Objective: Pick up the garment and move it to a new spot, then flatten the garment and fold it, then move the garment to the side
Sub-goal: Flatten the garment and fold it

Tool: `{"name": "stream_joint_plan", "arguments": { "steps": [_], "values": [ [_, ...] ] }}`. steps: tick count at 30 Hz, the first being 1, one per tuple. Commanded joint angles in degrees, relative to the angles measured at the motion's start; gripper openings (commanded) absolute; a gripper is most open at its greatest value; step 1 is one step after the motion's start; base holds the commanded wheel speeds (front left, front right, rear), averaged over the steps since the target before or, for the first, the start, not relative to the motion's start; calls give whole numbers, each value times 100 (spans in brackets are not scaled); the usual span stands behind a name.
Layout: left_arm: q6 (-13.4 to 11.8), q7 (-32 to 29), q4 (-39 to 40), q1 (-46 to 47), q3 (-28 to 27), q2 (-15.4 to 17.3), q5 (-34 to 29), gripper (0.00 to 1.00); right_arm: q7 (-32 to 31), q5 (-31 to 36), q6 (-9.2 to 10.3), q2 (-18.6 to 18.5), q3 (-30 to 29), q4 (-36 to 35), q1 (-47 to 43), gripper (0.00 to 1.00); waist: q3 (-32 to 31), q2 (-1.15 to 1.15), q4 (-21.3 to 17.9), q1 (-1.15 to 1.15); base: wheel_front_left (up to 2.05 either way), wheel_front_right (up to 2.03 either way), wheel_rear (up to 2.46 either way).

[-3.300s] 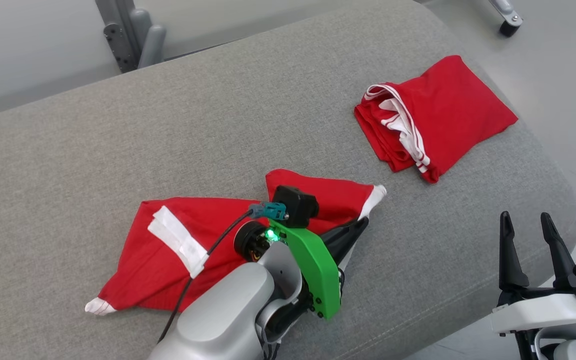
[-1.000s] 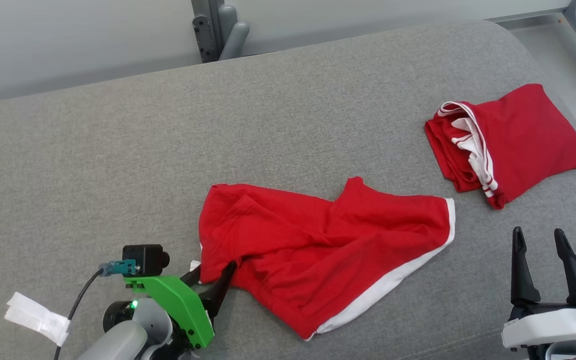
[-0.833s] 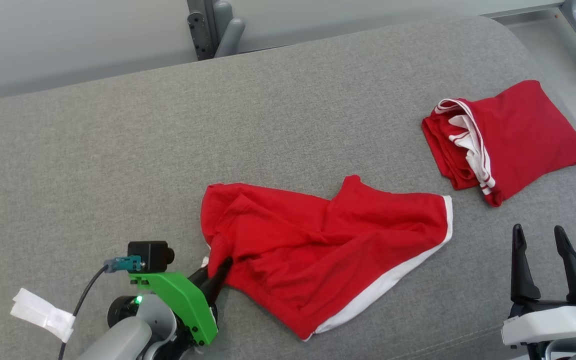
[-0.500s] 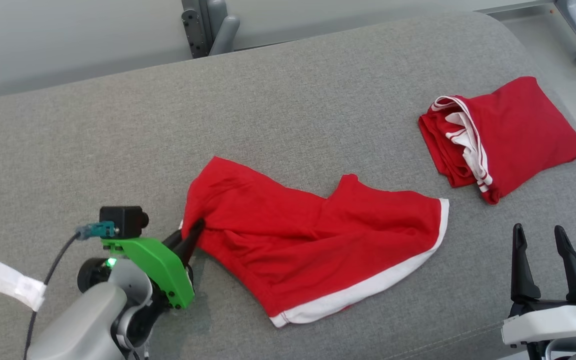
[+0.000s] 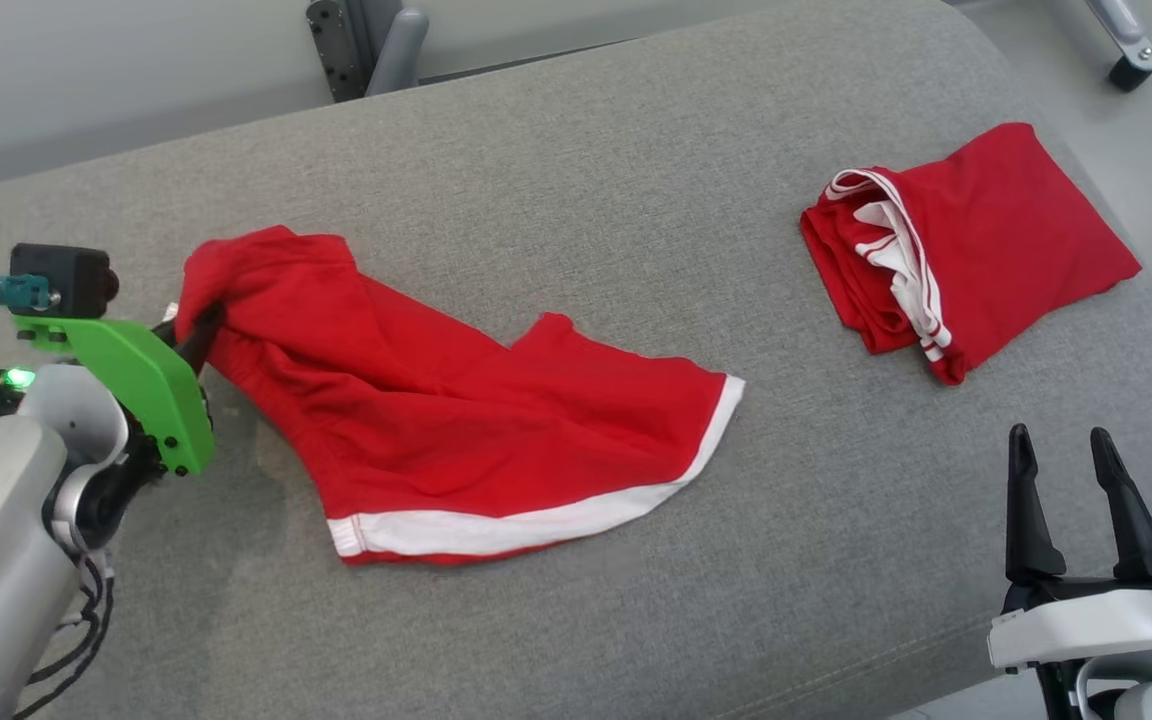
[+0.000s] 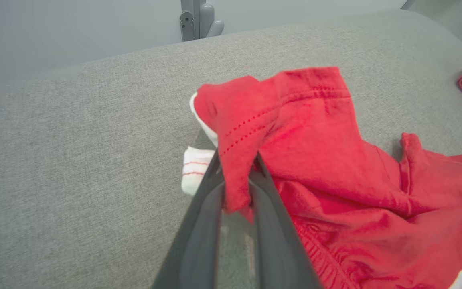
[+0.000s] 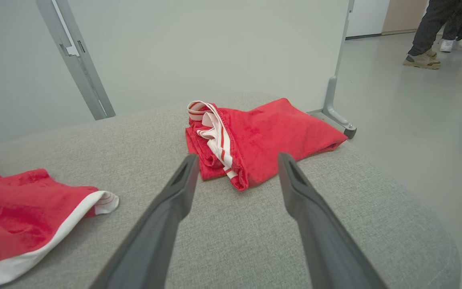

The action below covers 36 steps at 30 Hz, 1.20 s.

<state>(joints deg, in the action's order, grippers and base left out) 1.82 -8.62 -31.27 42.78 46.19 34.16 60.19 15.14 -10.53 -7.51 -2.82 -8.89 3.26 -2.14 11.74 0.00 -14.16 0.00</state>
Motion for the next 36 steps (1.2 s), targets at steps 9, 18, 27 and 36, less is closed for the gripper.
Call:
{"name": "stream_joint_plan", "arguments": {
  "steps": [9,18,27,36],
  "values": [
    [114,60,-500,81,51,55,-109,0,-2,-107,5,-15,-26,48,-17,100,30,0,-183,0,0,0,0],
    [84,815,-492,-238,-115,-57,-61,100,-1,66,5,-15,-168,-9,-117,100,-181,0,19,0,0,0,0],
    [-508,2102,823,-1328,-349,-102,-180,100,-2,209,5,-17,-452,-99,-239,100,-521,0,462,0,0,0,0],
    [-972,2381,2068,-2674,-729,-351,-631,100,-2,476,6,-26,-621,-184,-345,100,-754,0,962,0,0,0,0]
  ]
}}
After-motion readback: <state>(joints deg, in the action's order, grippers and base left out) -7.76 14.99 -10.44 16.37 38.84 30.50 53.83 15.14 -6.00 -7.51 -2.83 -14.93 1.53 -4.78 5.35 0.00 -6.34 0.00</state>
